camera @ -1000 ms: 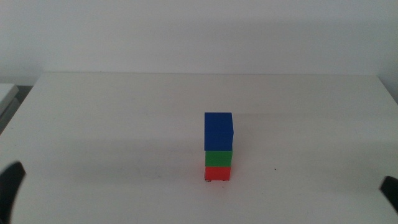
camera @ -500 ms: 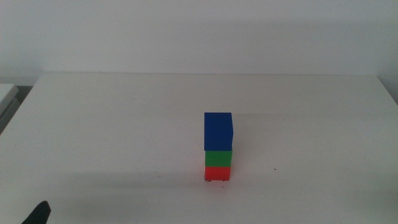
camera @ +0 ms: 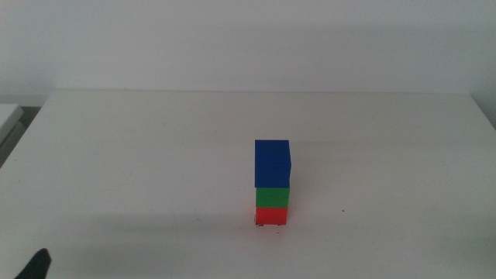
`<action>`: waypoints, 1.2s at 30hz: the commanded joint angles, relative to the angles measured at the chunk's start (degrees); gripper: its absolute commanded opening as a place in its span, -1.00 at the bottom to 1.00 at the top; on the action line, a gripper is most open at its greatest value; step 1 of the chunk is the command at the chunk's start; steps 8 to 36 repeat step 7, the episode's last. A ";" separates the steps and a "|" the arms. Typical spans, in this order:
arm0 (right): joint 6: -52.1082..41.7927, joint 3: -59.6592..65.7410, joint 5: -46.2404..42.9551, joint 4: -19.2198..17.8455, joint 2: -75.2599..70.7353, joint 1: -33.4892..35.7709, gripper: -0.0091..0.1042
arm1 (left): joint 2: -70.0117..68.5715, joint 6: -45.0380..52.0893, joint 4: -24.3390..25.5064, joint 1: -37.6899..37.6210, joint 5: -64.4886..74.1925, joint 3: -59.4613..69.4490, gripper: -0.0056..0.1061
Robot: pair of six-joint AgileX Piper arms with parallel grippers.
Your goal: Stack red cubes first, then green, then blue cubes in a specific spot.
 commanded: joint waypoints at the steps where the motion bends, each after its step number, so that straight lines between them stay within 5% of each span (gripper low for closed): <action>1: -0.55 0.16 -0.50 -0.19 -0.29 -0.24 0.66 | -0.27 0.00 0.41 1.61 -0.67 0.02 0.78; 36: -0.55 0.16 -0.50 -0.19 -0.29 -0.24 0.66 | -0.27 0.00 0.41 2.77 -0.67 0.02 0.78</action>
